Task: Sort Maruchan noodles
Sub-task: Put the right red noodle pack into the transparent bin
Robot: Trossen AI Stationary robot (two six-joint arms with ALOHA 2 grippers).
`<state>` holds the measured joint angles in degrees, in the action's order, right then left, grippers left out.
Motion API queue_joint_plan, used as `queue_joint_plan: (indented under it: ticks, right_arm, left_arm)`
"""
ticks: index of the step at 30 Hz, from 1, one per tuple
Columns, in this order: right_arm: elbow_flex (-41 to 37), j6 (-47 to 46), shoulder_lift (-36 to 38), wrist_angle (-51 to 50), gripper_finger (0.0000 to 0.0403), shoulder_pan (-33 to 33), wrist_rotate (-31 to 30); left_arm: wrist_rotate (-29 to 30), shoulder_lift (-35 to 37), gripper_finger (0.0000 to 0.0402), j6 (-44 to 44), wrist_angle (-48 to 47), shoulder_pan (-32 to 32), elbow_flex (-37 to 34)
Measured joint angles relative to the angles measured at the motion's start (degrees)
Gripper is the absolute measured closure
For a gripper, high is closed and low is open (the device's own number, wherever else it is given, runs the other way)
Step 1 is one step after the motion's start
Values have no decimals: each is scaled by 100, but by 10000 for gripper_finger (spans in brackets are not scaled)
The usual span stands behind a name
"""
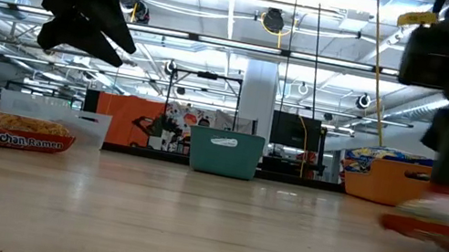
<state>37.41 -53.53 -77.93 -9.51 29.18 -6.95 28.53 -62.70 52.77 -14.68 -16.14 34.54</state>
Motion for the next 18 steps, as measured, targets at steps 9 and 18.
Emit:
queue_joint_plan:
  ticks: [9, 18]
  right_arm:
    - [0, 825, 0, 877, 403, -375, -2318]
    - [0, 1110, 0, 1150, 374, -373, -2420]
  left_arm:
    - [2, 0, 227, -9, -2, 0, 0]
    - [0, 0, 227, -7, -4, -8, 0]
